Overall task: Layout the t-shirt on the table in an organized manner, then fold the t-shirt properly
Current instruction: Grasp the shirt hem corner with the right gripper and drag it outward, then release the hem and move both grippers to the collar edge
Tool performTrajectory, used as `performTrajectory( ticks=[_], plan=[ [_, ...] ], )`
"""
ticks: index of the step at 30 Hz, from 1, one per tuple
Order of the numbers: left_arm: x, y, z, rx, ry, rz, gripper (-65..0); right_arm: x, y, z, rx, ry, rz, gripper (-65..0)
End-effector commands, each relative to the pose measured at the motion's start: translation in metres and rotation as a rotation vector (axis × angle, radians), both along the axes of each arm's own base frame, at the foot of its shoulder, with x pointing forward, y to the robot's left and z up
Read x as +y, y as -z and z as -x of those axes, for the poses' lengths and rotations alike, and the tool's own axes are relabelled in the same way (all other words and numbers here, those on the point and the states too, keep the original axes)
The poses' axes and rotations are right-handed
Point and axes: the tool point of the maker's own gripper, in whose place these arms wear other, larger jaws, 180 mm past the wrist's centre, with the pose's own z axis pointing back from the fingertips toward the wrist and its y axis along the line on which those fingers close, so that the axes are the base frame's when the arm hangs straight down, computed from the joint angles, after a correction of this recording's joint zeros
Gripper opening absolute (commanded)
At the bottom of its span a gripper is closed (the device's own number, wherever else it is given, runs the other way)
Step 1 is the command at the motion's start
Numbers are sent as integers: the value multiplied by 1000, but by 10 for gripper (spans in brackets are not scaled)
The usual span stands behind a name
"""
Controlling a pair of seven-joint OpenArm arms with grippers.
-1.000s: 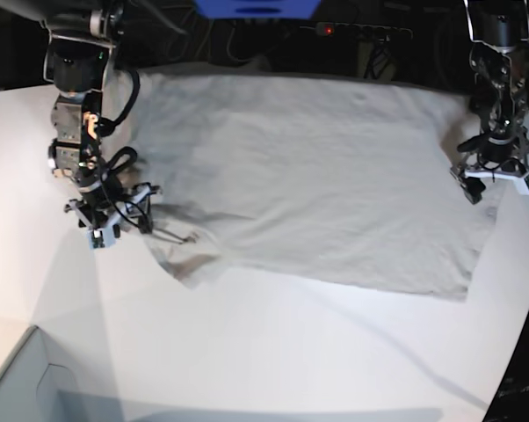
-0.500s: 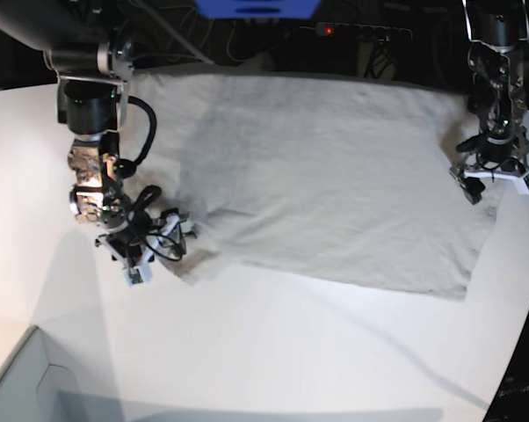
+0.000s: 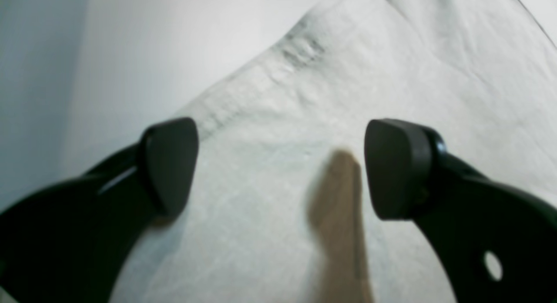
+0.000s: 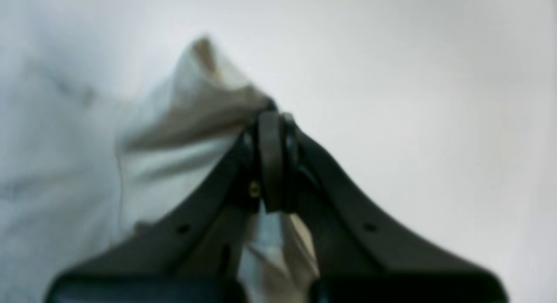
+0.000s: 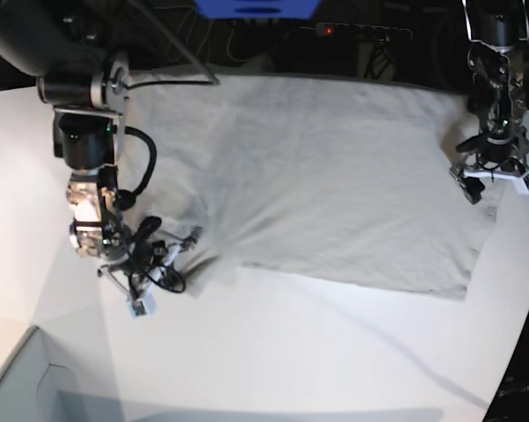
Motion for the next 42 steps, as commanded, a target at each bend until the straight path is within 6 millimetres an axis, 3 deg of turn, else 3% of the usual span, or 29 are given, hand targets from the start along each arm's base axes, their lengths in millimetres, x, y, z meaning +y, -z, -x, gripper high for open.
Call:
performTrajectory(
  ticks=[1, 10, 13, 15, 19, 22, 24, 29, 32, 36, 38, 42],
  plan=[
    [1, 2, 2, 19, 3, 13, -68, -3, -27, -23, -69, -23, 7, -650],
    [0, 3, 3, 20, 2, 16, -68, 42, -42, -39, -130, -255, 139, -650],
    [0, 3, 3, 20, 2, 16, -68, 40, -54, -52, -186, -228, 179, -644],
    [0, 3, 3, 20, 2, 16, -68, 32, -65, -64, -220, -174, 207, -585],
    [-1, 2, 2, 19, 4, 16, -68, 2, -79, -80, -287, -11, 276, -369],
    [-1, 2, 2, 18, 4, 16, -68, -20, -89, -84, -332, 90, 322, -299],
    [-1, 2, 1, 16, 4, 16, -68, -25, -85, -74, -343, 113, 336, -299],
    [-1, 1, -1, 12, 4, 17, -68, -7, -77, -36, -331, 57, 321, -299],
    [-1, 1, -1, 12, 4, 17, -68, -10, -70, -8, -258, 92, 303, -299],
    [-1, 1, -1, 9, 1, 22, -68, -11, -46, 44, -87, 85, 261, -310],
    [-1, 1, -1, 11, 3, 19, -68, -10, -27, 71, -9, 62, 233, -361],
    [-6, 3, -1, 11, 2, 29, -68, -9, 8, 113, 102, 29, 189, -548]
  ],
)
